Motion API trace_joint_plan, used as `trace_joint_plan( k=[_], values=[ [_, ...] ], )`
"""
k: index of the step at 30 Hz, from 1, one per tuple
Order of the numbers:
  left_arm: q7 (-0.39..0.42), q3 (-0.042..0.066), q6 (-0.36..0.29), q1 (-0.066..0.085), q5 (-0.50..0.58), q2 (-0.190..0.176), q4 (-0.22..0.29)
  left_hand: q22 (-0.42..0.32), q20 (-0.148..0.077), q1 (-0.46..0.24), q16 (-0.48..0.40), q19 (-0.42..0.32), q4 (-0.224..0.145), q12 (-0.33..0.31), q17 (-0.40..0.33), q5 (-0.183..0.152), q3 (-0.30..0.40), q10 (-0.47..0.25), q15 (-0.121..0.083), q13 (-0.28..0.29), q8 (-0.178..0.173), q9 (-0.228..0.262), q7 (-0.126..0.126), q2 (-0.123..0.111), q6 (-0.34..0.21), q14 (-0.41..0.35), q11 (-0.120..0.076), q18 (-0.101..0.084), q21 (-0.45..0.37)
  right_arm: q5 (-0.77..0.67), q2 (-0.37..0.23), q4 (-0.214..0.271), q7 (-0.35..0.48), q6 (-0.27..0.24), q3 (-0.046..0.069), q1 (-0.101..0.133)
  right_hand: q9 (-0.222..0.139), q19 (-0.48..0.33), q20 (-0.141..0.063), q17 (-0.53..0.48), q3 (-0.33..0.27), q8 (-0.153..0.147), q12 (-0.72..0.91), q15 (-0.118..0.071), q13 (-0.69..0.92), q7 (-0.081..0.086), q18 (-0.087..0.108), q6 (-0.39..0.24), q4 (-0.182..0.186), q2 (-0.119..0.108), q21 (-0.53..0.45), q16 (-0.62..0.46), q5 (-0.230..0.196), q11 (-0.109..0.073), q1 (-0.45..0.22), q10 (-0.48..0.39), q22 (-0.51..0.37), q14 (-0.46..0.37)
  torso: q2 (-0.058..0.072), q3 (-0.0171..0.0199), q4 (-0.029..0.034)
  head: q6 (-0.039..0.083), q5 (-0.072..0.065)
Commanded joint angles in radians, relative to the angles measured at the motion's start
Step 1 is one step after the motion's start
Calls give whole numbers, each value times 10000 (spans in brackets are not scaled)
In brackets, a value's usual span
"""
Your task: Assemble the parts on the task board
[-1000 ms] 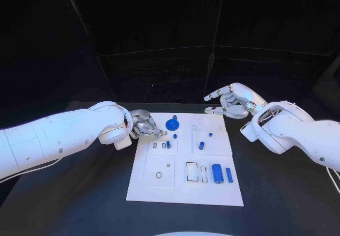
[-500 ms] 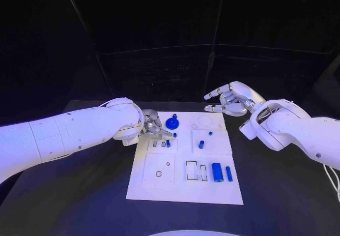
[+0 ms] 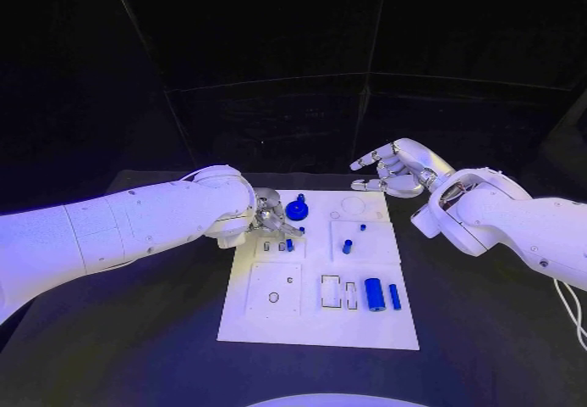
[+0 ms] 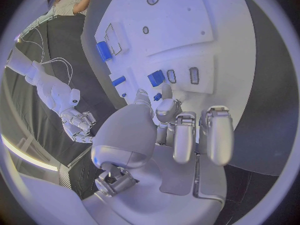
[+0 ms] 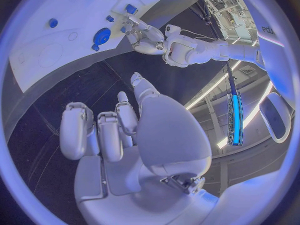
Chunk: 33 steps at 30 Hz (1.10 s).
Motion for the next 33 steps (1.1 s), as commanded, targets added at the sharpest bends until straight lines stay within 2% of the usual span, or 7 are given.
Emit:
trace_joint_plan(
  k=[1,12,20,24,29,33],
  values=[
    [-110,-8,410,17,-98,77,-58,979,-42,-11,31,515,-6,58,2630,-33,-37,34,-77,1,67,22,-31,60,-74,1074,0,-200,40,42,21,-9,-54,168,10,22,-11,-60,-13,1445,-69,42,-37,-41,-9,13,44,93,3,10,-40,-63,43,-16,-9,-26,-15,756,-6,-3,15,-12,-46],
    [-125,-19,550,14,-97,199,-190,1046,-44,29,31,527,-16,106,2630,-137,-77,44,-82,45,172,179,-46,62,-102,1074,-10,-211,78,42,46,-34,-91,245,9,22,-12,-67,-18,1433,-102,50,-38,-47,-16,5,48,108,41,38,-54,-73,80,-22,-52,-14,-37,755,-4,-10,8,-19,-34],
    [-144,-20,697,14,-97,259,-251,1037,-52,208,31,515,-58,155,2630,-132,-50,67,-94,93,264,311,-64,69,-122,1074,-25,-207,72,42,71,-52,-103,285,9,21,-13,-70,-20,1435,-107,52,-38,-49,-17,4,49,111,47,47,-59,-73,106,-24,-55,-12,-44,756,0,-1,12,-42,-35],
    [-150,-20,748,12,-96,310,-273,1036,-53,216,31,513,-49,196,2630,-134,-50,93,-96,137,281,332,-68,76,-119,1074,-28,-206,71,42,90,-70,-118,315,9,21,-14,-70,-21,1431,-108,52,-37,-50,-16,3,49,112,48,52,-60,-76,119,-25,-54,-10,-46,755,6,-12,6,-57,-40],
    [-158,-20,844,11,-95,373,-309,1044,-62,317,31,511,-66,232,2630,-134,-36,118,-107,167,350,422,-87,84,-118,1074,-44,-206,74,42,106,-87,-172,355,9,21,-15,-69,-24,1425,-107,54,-40,-53,-20,1,49,116,46,68,-63,-81,159,-30,-42,-9,-48,754,3,-2,7,-97,-34],
    [-160,-20,896,11,-95,398,-308,1040,-73,494,31,503,-113,246,2630,-83,6,125,-120,177,414,527,-100,96,-151,1074,-57,-204,69,42,118,-100,-209,381,9,21,-17,-76,-28,1414,-105,55,-51,-57,-32,-1,53,117,39,82,-73,-88,210,-33,-20,-15,-65,752,2,-8,20,-118,-43]
  ],
)
